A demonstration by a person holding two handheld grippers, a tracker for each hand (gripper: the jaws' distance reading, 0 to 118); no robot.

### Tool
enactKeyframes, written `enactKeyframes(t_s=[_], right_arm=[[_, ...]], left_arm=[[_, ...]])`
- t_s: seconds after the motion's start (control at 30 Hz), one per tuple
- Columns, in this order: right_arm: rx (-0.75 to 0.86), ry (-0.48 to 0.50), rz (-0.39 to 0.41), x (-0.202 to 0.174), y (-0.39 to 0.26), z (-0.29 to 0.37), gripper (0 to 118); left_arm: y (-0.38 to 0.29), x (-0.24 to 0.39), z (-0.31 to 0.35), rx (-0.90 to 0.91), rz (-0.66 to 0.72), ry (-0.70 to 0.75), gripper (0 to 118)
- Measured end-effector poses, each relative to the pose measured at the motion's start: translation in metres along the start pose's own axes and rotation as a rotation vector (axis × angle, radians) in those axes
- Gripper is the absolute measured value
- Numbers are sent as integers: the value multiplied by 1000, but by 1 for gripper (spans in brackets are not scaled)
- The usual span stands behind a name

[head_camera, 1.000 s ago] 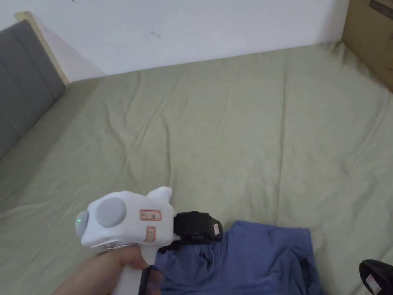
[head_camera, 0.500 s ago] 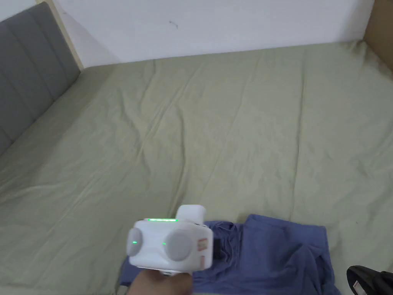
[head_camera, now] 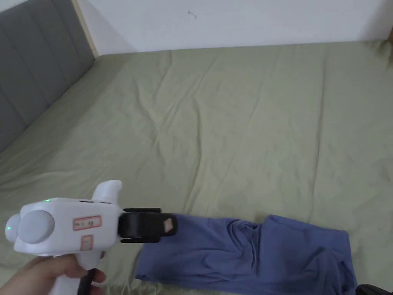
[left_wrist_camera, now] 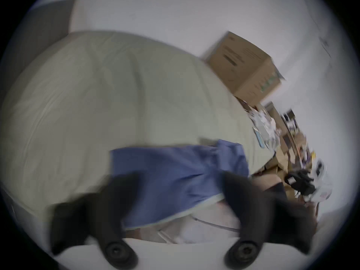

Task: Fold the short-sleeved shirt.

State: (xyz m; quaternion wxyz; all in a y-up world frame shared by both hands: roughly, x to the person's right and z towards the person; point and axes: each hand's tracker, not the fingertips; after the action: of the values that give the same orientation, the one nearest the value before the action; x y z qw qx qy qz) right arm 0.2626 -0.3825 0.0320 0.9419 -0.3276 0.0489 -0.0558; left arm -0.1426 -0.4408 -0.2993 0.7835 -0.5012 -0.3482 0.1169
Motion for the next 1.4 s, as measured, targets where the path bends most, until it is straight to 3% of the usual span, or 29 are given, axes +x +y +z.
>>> enactKeyframes(t_s=[0.03, 0.13, 0.17, 0.2, 0.23, 0.33, 0.37, 0.4, 0.43, 0.47, 0.57, 0.8, 0.83, 0.87, 0.9, 1.0, 1.03, 1.13, 1.23, 1.4], right_arm=[[-2, 0, 3, -2, 1, -2, 0], [-9, 10, 10, -7, 2, -6, 0], [-11, 15, 13, -8, 1, -7, 0], [-14, 19, 15, -9, 2, -8, 0], [-18, 19, 20, -10, 2, -9, 0], [-32, 9, 23, -13, 4, -13, 0], [-38, 5, 17, -12, 4, -15, 0], [-42, 5, 11, -13, 4, -17, 0], [-48, 9, 5, -13, 5, -20, 0], [-51, 11, 1, -15, 7, -22, 0], [-45, 16, 16, -22, 11, -21, 0], [-17, 29, 29, -26, 14, -14, 0], [-13, 31, 24, -25, 13, -12, 0], [-8, 35, 20, -25, 12, -11, 0], [-6, 36, 19, -25, 11, -10, 0], [-4, 39, 26, -23, 6, -6, 0], [-4, 36, 30, -23, 5, -5, 0], [-6, 38, 28, -19, 0, -3, 0], [5, 44, 28, -18, -1, 2, 0], [38, 47, 22, -13, -2, 19, 0]], left_arm=[[1, -30, 2, 44, 88, -36, 112], [-12, -22, -17, -65, 331, -104, 113], [-13, -28, -25, -70, 352, -129, 113], [-24, -9, -30, -83, 350, -161, 111], [-16, -44, -44, -81, 322, -170, 107], [-18, -13, -54, -54, 193, -209, 100], [-16, -28, -60, -90, 192, -284, 87], [-17, -2, -67, -139, 189, -274, 38], [-22, 12, -80, -159, 124, -183, 13], [-23, 5, -88, -164, 68, -99, 13], [-16, -34, -82, -125, 125, -167, 12], [13, -111, -9, -45, 202, 43, 8], [22, -120, 0, -39, 158, 130, 8], [35, -112, 22, -15, 64, 248, 8], [17, -59, 27, -13, 55, 276, 8], [31, -21, 58, -7, 54, 266, 8], [22, 29, 63, -17, 1, 282, 8], [39, 57, 61, -55, -110, 293, 8], [37, 132, 34, -78, -272, 288, 8], [29, 187, -45, -162, -308, 177, 8]])
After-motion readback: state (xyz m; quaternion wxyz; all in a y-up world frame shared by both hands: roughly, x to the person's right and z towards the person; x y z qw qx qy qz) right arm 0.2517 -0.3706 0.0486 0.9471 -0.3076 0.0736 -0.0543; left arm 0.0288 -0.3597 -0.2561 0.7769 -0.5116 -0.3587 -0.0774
